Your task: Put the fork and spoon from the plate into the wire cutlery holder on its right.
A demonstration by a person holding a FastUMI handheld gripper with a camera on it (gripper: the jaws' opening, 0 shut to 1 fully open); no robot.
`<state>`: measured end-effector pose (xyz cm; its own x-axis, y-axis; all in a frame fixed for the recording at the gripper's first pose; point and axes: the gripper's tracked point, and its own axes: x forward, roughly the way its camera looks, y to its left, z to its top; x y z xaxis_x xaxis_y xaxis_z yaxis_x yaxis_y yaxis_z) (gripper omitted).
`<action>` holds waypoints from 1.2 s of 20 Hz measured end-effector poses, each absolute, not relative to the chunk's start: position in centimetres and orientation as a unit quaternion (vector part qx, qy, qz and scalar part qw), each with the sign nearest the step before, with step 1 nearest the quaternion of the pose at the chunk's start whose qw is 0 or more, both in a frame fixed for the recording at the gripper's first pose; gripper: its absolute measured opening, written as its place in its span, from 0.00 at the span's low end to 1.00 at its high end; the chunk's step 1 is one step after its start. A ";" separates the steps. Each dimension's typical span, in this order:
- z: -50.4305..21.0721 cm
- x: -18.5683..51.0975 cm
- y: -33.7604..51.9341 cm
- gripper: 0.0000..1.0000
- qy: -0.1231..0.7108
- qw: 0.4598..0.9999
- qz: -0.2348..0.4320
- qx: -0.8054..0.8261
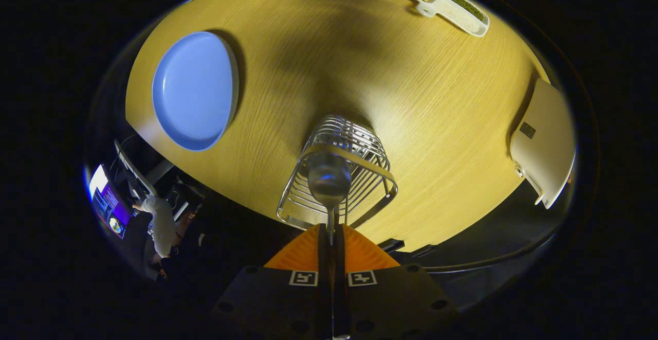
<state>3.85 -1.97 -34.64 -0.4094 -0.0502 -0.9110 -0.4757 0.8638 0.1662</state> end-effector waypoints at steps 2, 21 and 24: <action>-34.8 4.0 -1.9 0.11 0.804 0.533 0.210 -0.160; -22.0 2.0 -0.7 1.00 0.470 0.866 0.170 0.015; -19.9 0.7 -0.4 1.00 0.425 0.891 0.154 0.041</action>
<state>0.66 -0.38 -19.87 0.5913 0.3086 -0.7450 -0.2391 0.9494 0.2035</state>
